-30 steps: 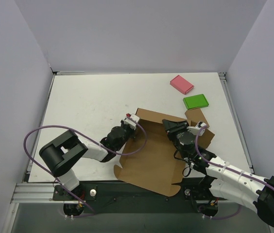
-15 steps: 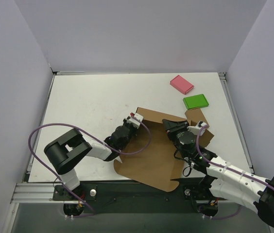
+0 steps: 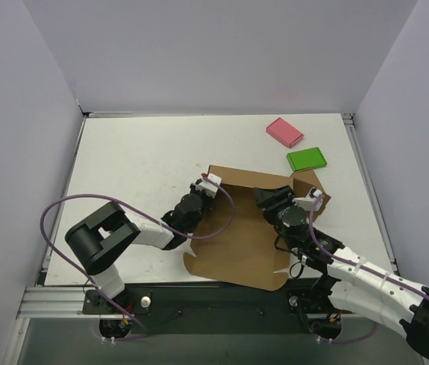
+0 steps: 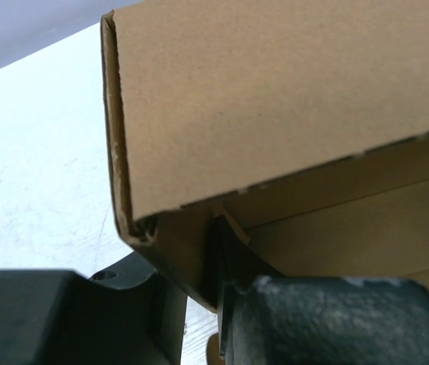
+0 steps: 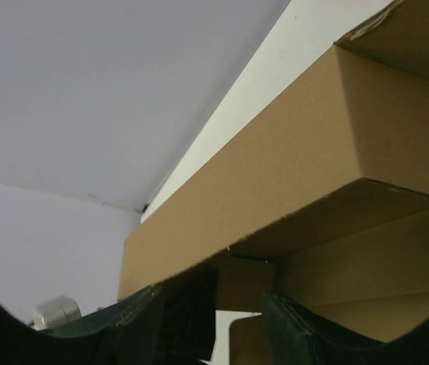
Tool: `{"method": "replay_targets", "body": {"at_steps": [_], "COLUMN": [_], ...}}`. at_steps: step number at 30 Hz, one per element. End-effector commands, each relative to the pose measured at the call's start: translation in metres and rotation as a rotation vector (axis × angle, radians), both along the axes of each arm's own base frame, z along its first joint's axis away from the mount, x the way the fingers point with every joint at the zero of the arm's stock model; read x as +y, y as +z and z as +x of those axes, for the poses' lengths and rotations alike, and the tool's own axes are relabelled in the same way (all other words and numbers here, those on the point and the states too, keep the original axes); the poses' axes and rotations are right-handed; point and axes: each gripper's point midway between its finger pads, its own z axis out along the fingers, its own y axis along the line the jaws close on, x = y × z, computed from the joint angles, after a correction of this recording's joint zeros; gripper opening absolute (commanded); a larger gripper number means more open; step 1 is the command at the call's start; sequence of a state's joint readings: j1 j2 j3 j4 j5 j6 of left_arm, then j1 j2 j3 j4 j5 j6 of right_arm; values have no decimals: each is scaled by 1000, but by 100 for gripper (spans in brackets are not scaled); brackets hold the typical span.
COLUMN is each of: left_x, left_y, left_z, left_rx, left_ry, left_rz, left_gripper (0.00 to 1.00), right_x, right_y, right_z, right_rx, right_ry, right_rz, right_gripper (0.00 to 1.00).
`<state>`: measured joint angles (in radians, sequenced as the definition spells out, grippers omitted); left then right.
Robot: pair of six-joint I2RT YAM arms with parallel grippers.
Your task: Fold the paper box
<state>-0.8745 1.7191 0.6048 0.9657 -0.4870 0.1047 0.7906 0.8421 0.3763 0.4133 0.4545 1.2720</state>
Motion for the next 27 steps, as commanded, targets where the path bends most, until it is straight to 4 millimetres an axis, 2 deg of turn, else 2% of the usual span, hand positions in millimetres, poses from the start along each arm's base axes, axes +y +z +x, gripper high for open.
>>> {"method": "replay_targets", "body": {"at_steps": [1,4,6,7,9,10,12,14,15,16,19,27], "left_x": [13,11,13,13,19,23,30,38,42,45,55,72], "left_y": [-8,-15,-21,-22,-27,-30,-30,-32,-34,-33,-32,-31], "left_z": [-5,-13,-19,-19,-24,-25,-27,-27,-30,-30,-33,-35], "left_rx": [118,192,249,272,325,345,373,402,421,429,450,489], "left_ry": [29,-1,-16,-34,-32,-38,-41,-47,-44,-44,-37,-42], "left_rz": [37,13,6,-2,-8,-14,-15,-23,-16,-19,-27,-58], "left_gripper": [27,27,27,27,27,27,27,27,27,27,26,26], "right_x": [-10,-17,-25,-35,-60,-76,-97,-110,-117,-121,-129,-136], "right_y": [29,38,52,45,37,42,38,53,53,62,58,23], "right_z": [-8,-21,-28,-32,-42,-44,-51,-55,-59,-61,-66,-70], "right_rx": [-61,-78,-122,-90,-46,-47,-25,-56,-46,-54,-18,69], "right_ry": [40,105,135,130,114,58,35,4,8,-1,9,36], "right_rz": [-112,-228,-317,-380,-518,-553,-657,-685,-732,-738,-801,-888], "right_gripper": [60,73,79,84,87,87,89,90,91,91,91,95]}}
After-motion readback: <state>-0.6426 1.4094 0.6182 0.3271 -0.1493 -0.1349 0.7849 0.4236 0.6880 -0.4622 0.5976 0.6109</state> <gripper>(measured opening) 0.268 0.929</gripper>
